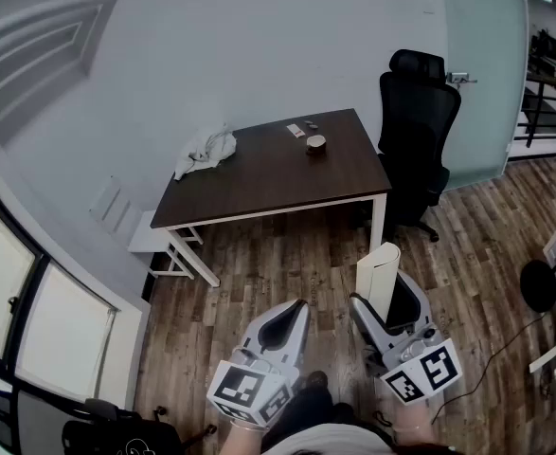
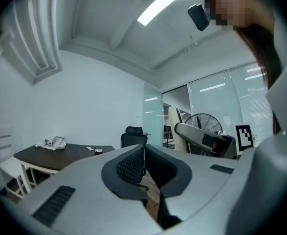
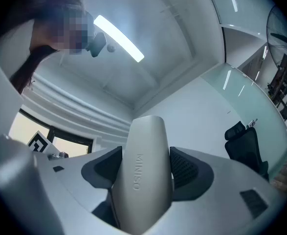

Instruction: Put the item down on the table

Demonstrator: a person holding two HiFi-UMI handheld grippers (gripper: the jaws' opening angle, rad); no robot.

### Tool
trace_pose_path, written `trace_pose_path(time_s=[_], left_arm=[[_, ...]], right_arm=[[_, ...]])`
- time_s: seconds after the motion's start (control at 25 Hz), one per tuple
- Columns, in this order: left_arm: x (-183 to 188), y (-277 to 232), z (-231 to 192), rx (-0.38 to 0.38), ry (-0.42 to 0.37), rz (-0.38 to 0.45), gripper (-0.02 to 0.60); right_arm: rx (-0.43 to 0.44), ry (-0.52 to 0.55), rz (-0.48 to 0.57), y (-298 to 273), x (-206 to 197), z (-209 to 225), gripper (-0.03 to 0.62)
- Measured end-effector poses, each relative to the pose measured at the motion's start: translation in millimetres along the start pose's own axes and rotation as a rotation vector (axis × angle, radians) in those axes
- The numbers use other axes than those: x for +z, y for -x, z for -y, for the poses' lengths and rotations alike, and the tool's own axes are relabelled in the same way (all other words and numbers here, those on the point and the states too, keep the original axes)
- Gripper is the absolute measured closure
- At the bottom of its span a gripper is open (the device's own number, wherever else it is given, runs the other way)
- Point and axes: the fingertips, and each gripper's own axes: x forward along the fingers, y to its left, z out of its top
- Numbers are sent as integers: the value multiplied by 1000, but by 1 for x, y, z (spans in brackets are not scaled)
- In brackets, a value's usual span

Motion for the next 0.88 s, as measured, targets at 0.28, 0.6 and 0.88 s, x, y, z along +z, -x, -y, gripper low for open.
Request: trace_pose_path(time_s=[0.28, 0.6, 0.88], left_arm=[[0, -11, -14, -10, 6, -2, 558], [-1, -42, -52, -22, 6, 1, 558], [-4, -78, -98, -47, 14, -3, 558]], right_arm=[[10, 12, 11, -15, -4, 5, 283], [-35, 48, -41, -52, -27, 32, 284], [-64, 58, -66, -99, -54, 57, 284]])
